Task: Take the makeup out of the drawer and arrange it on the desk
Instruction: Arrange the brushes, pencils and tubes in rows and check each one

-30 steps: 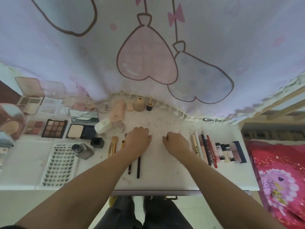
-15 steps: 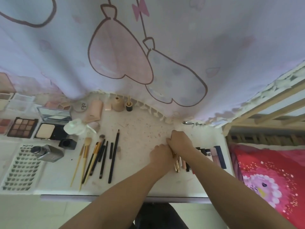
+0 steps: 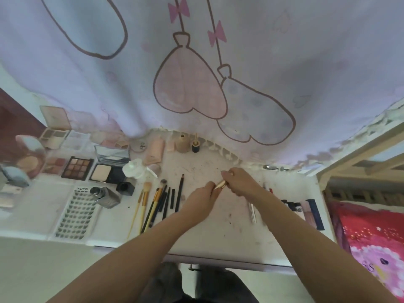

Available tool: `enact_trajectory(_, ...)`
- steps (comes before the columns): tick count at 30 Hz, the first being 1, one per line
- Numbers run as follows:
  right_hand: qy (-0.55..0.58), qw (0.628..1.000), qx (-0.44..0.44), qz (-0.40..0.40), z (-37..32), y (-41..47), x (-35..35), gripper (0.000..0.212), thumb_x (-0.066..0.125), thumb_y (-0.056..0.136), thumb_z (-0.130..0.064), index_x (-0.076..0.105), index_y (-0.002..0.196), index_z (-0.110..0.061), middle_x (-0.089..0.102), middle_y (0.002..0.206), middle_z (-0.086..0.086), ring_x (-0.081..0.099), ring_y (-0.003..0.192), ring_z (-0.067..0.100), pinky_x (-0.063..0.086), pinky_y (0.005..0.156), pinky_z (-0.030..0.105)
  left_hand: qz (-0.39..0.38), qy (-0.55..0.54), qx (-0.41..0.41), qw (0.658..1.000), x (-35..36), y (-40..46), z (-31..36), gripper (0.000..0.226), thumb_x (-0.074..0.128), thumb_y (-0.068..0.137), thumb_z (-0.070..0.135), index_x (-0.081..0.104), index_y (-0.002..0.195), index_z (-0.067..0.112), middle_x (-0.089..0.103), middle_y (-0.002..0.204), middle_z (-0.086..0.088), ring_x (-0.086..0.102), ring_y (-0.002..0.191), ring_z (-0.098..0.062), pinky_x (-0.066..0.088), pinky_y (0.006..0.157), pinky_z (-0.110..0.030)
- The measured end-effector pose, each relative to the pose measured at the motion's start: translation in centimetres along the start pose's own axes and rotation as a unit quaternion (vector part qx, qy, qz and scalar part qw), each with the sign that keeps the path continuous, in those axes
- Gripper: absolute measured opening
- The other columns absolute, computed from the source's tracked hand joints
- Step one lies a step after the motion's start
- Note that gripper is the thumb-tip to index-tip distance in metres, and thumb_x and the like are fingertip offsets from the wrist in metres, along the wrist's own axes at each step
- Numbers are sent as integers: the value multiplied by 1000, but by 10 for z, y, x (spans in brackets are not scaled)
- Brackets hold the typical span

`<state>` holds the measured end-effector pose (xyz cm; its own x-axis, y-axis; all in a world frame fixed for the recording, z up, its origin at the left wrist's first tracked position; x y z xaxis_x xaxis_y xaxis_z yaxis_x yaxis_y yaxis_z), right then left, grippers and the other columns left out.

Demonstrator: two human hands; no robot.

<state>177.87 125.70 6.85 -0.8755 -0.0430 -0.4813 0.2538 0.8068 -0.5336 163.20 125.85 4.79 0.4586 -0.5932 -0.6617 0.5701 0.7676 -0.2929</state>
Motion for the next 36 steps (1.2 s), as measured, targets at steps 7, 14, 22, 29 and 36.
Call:
enact_trajectory(7,123,986,-93,-57,-27,-37,7,22,45,98,-23,44,78,-16,47,62,2,41,45,9,34,43,21,-86,-162,7,983,-55,-22,-4,30,34,101,34,50,81,20,46,62,5,37,46,-8,33,46,-23)
enact_trajectory(14,-16,987,-13,-158,-46,-58,-11,45,39,97,-50,63,91,-12,63,61,-2,54,48,8,39,48,19,-70,44,90,992,-79,-29,-16,27,37,99,39,54,96,17,51,68,7,44,55,-8,35,53,-24)
enact_trajectory(22,67,982,-9,-174,-48,-59,-18,27,52,96,-35,62,102,-11,70,86,4,64,68,12,47,55,21,-56,101,103,988,-81,-29,-14,29,36,99,42,53,104,20,51,68,9,46,56,-8,38,55,-27)
enact_trajectory(29,112,976,-38,-182,-35,-55,-20,12,56,94,-20,59,100,-10,63,81,2,60,73,11,50,62,23,-47,50,90,994,-77,-25,-14,31,38,98,42,57,101,17,49,67,9,42,55,-6,32,52,-24)
enact_trajectory(36,43,983,15,-177,-27,-49,-26,40,46,96,-44,66,90,-10,61,64,-1,49,50,7,36,46,17,-38,67,103,992,-73,-24,-14,27,38,97,45,56,103,25,50,65,11,42,53,-3,32,51,-21)
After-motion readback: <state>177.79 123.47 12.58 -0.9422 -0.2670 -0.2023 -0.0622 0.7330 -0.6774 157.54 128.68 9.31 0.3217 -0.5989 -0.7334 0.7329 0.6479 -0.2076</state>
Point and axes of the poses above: each hand's wrist, its own y-axis towards the middle knuckle, its own x-axis out of the palm, z = x × y, the point moved 1 cm from there along y, towards the middle knuckle
